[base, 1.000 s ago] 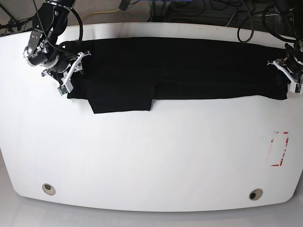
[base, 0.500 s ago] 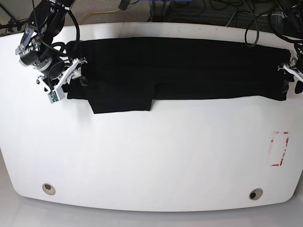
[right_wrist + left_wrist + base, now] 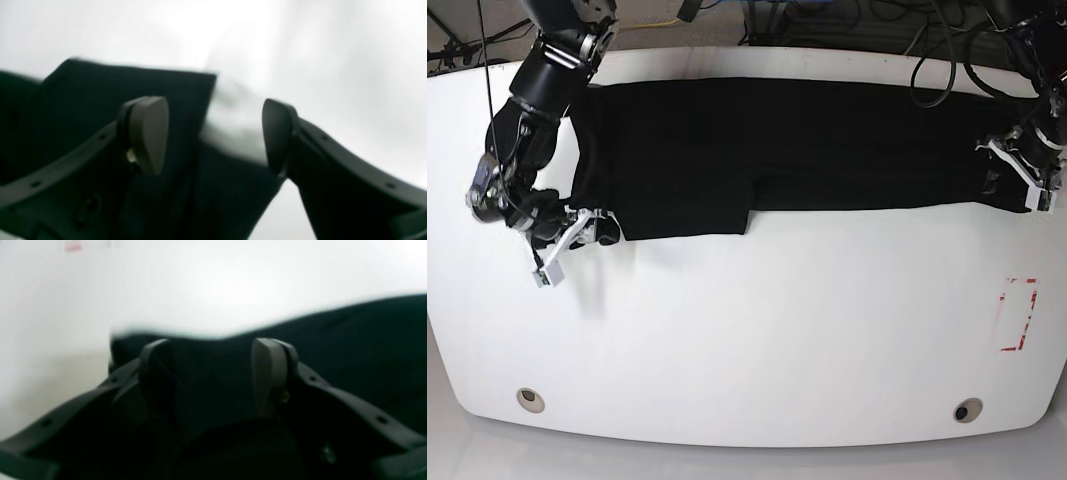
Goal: Fold the T-shirt properly
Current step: 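Release the right gripper and regrasp the shirt's folded corner, then drag the corner with the right gripper to straighten the folded strip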
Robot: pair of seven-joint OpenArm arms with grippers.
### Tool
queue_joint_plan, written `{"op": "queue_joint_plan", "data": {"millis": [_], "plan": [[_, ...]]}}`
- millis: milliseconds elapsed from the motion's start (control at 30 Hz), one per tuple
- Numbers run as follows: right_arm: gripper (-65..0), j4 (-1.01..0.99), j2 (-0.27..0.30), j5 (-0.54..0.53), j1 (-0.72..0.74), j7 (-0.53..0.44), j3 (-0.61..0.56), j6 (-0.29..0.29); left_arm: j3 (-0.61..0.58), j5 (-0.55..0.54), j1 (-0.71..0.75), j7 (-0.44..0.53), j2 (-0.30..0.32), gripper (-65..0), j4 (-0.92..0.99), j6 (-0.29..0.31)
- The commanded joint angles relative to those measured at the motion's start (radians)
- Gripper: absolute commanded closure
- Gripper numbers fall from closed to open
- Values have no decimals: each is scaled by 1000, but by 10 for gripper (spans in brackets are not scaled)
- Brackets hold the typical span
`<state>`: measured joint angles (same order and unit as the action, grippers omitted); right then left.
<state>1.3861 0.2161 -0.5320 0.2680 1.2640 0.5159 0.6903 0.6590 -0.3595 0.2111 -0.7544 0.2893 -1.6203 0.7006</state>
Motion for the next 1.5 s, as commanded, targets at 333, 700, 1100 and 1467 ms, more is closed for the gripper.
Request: {"op": "queue_joint_plan", "data": {"millis": [333, 700, 1100, 1467], "plan": [[-414, -182, -40, 103, 130, -14, -107, 8, 87, 132, 14, 9, -32, -337, 15, -2], [-203, -184, -74, 103, 89, -43, -107, 8, 91, 132, 14, 11, -28, -337, 58, -2], [0, -14, -76, -55, 17, -31, -99, 8, 84, 135, 14, 11, -28, -337, 58, -2], [0, 207, -43, -345, -246, 29, -21, 8, 84, 138, 14, 11, -28, -337, 59, -2]]}}
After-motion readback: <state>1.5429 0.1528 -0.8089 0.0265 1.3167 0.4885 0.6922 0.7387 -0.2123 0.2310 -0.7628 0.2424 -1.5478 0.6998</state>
